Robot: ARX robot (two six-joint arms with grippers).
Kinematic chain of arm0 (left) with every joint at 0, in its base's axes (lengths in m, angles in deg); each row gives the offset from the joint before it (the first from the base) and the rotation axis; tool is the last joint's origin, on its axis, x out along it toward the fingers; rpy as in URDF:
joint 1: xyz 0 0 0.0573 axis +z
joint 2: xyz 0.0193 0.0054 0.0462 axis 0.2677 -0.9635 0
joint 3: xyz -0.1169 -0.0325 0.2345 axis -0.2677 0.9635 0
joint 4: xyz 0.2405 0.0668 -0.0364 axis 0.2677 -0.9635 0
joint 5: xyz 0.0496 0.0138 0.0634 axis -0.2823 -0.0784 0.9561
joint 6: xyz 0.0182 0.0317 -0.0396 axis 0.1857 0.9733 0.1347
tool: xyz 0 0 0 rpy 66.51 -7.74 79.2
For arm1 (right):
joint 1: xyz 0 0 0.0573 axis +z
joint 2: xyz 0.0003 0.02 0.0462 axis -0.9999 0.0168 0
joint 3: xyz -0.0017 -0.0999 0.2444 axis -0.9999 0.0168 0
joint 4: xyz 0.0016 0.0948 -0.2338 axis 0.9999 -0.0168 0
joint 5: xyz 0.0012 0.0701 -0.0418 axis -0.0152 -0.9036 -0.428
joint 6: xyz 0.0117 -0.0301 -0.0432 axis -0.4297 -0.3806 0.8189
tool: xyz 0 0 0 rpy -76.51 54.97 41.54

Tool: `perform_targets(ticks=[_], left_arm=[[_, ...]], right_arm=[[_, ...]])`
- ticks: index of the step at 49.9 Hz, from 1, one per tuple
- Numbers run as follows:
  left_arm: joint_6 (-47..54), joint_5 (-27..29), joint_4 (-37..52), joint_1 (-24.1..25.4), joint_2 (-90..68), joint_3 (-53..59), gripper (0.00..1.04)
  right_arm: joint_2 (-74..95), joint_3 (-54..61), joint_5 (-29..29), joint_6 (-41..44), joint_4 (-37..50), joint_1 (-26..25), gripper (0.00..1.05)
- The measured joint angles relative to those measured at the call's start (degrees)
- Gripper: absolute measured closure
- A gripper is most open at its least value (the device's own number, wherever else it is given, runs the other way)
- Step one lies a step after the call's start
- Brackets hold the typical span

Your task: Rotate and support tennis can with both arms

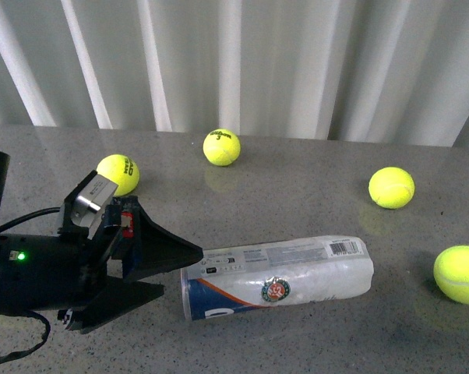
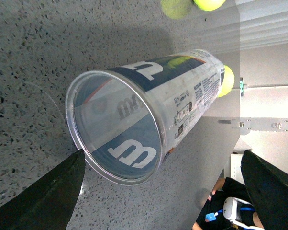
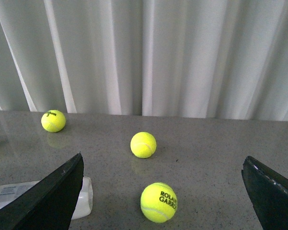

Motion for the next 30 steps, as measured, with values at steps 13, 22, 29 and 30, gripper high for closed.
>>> perform_targets(ticks=[13,22,29,30], left_arm=[[-5.2,1.1,4.0,-3.3,-5.0,-3.1,0.07],[-8.6,1.9,7.2,-4.6,-7.2,-4.4,0.07],[-10.7,2.1,9.1,-5.3,-8.2,-5.0,0.09],[-11.0,2.4,9.1,-5.4,-8.3,-5.1,0.12]], right_arm=[[0.0,0.0,0.0,0.0,0.0,0.0,0.07],[0.0,0.0,0.0,0.0,0.0,0.0,0.07],[0.0,0.0,0.0,0.0,0.0,0.0,0.07],[0.0,0.0,0.0,0.0,0.0,0.0,0.07]])
